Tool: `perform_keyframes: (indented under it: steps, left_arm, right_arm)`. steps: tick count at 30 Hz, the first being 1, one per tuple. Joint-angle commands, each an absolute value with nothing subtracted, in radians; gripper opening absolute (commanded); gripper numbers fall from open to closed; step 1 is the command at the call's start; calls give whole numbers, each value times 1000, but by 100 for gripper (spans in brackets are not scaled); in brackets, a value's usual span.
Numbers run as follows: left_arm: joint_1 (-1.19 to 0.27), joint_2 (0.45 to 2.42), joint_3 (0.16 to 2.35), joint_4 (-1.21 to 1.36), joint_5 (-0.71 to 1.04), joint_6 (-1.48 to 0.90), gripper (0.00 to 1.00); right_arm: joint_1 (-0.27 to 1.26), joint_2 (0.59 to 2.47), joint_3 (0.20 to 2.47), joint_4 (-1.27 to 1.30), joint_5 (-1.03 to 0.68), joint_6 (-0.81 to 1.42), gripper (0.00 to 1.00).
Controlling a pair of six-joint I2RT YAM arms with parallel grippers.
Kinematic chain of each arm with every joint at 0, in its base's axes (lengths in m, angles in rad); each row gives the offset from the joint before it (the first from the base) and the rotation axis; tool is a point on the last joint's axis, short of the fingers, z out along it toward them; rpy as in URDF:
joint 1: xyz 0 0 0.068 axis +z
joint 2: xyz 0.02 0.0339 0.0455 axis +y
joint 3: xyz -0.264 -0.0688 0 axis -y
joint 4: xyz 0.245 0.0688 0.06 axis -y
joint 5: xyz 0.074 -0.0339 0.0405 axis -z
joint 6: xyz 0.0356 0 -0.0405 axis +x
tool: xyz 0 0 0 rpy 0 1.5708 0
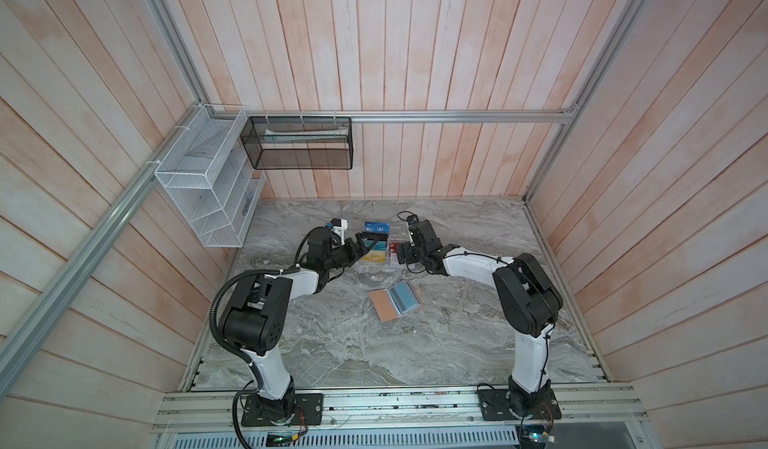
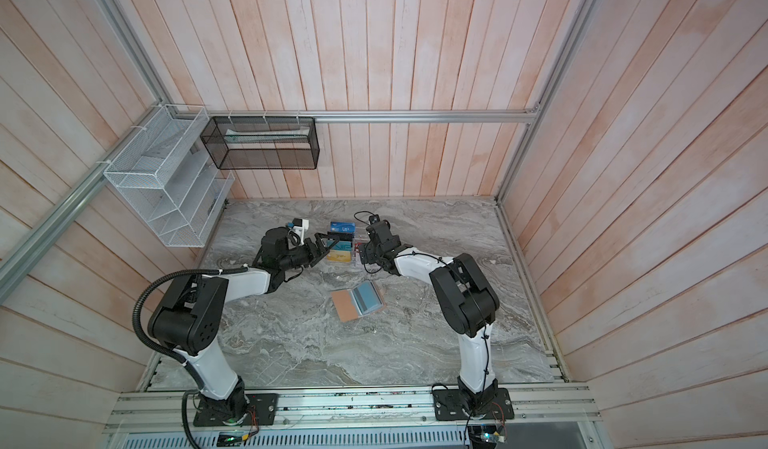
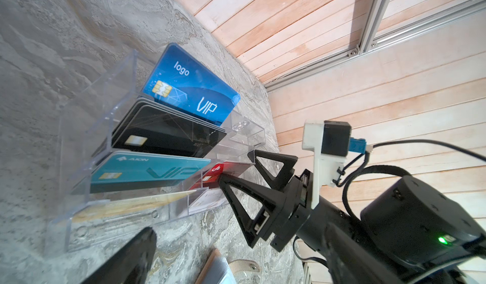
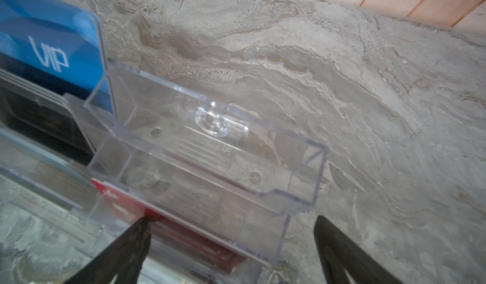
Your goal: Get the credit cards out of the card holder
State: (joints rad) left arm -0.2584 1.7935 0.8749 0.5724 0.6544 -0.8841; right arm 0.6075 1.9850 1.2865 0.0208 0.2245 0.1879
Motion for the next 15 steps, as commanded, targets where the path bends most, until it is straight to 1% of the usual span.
perform_keyframes:
  steps: [1,15]
  left_arm:
    - [-264,1804,865,595,669,-884,100]
    - [-264,1809,866,596,666,-884,100]
  right_arm:
    - [610,1979,1286,4,282,198,98]
    - [554,1929,1240,21,296,196,98]
